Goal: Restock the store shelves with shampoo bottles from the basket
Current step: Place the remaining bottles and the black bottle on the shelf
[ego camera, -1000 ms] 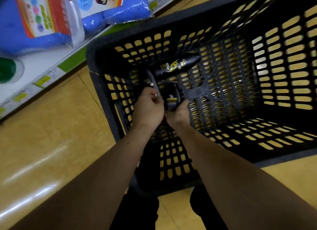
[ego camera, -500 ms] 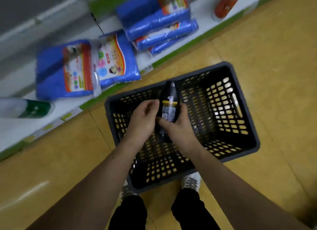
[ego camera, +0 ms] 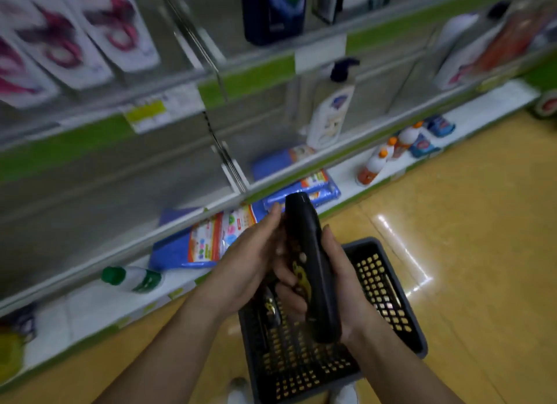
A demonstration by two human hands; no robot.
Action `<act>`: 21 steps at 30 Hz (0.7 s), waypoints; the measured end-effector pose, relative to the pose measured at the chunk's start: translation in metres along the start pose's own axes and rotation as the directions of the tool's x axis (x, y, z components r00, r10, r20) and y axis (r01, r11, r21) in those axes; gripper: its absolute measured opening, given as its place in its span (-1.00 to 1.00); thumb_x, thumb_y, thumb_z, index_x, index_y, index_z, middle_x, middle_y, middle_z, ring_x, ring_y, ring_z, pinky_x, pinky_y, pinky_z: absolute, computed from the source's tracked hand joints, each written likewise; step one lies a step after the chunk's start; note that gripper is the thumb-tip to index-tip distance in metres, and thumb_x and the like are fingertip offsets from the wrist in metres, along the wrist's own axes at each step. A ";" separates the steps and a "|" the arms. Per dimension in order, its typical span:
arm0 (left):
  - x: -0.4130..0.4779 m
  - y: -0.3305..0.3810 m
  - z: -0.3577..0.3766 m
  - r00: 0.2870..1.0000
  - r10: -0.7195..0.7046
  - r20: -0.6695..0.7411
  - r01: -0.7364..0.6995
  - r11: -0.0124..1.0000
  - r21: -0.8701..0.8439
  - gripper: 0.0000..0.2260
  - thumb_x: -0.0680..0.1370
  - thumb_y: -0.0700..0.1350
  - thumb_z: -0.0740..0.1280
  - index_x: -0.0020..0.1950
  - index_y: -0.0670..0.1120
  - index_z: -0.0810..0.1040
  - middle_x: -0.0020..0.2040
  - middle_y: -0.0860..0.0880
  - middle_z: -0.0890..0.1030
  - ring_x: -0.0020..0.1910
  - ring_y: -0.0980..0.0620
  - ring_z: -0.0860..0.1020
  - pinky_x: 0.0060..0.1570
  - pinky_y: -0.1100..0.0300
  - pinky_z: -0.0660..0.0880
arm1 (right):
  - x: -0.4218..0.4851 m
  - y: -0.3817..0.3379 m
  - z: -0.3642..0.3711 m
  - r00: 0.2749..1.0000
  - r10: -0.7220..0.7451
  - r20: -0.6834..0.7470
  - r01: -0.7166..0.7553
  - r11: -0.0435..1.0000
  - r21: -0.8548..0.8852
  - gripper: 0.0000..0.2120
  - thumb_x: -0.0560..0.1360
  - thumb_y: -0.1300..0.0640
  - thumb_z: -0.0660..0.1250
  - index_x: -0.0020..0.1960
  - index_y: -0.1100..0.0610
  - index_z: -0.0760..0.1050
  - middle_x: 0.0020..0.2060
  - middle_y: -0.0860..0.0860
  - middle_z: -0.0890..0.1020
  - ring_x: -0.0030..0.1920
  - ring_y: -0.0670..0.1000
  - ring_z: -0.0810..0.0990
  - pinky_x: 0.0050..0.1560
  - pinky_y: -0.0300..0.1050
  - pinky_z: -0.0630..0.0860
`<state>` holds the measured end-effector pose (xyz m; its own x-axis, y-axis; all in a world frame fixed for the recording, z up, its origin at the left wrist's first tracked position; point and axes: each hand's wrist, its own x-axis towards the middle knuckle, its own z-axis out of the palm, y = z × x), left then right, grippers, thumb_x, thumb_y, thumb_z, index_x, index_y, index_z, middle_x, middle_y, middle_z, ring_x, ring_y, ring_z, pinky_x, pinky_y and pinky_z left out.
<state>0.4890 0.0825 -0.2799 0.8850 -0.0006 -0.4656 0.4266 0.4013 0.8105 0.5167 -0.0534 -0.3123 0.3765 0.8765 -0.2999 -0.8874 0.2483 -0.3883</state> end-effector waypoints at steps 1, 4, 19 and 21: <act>-0.008 0.015 -0.001 1.000 0.018 0.009 -0.018 1.000 0.002 -0.48 0.41 0.28 0.24 0.10 -0.10 0.62 -0.43 0.05 0.51 -0.56 0.03 0.46 -0.57 0.26 0.44 | 0.003 -0.003 0.014 0.996 0.013 0.093 -0.016 0.999 0.028 -0.38 0.43 -0.36 0.37 0.05 0.21 0.44 -0.32 0.08 0.45 -0.50 -0.02 0.47 -0.52 -0.21 0.42; -0.028 0.050 -0.010 0.994 0.109 -0.010 -0.108 0.992 0.069 -0.65 0.44 0.12 0.34 0.05 -0.11 0.58 -0.45 0.08 0.51 -0.62 0.11 0.43 -0.67 0.32 0.37 | 0.016 -0.005 0.050 0.978 0.035 0.204 -0.037 0.999 0.009 -0.31 0.40 -0.42 0.34 0.11 0.20 0.45 -0.25 0.10 0.46 -0.46 -0.02 0.49 -0.48 -0.20 0.46; -0.123 0.165 -0.060 0.813 0.477 -0.334 -0.407 0.876 0.259 -0.74 0.48 -0.05 0.51 0.07 -0.12 0.58 -0.19 0.01 0.69 -0.35 0.07 0.59 -0.55 0.29 0.40 | 0.054 -0.003 0.194 0.995 -0.053 0.086 0.084 0.905 -0.417 -0.26 0.45 -0.41 0.23 0.33 0.15 0.55 0.07 0.26 0.63 -0.04 0.19 0.65 0.00 0.05 0.59; -0.137 0.174 -0.065 0.772 0.512 -0.376 -0.430 0.857 0.284 -0.74 0.47 -0.09 0.52 0.07 -0.15 0.58 -0.14 -0.01 0.70 -0.25 0.09 0.64 -0.42 0.28 0.50 | 0.055 0.001 0.207 0.990 -0.132 0.060 0.143 0.838 -0.526 -0.41 0.50 -0.30 0.22 0.31 0.09 0.57 0.16 0.24 0.64 0.09 0.21 0.64 0.11 0.10 0.57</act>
<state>0.4303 0.2117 -0.0981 0.8318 0.5495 -0.0785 0.0382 0.0845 0.9957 0.4815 0.0810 -0.1488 0.4734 0.8593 -0.1936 -0.5502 0.1169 -0.8268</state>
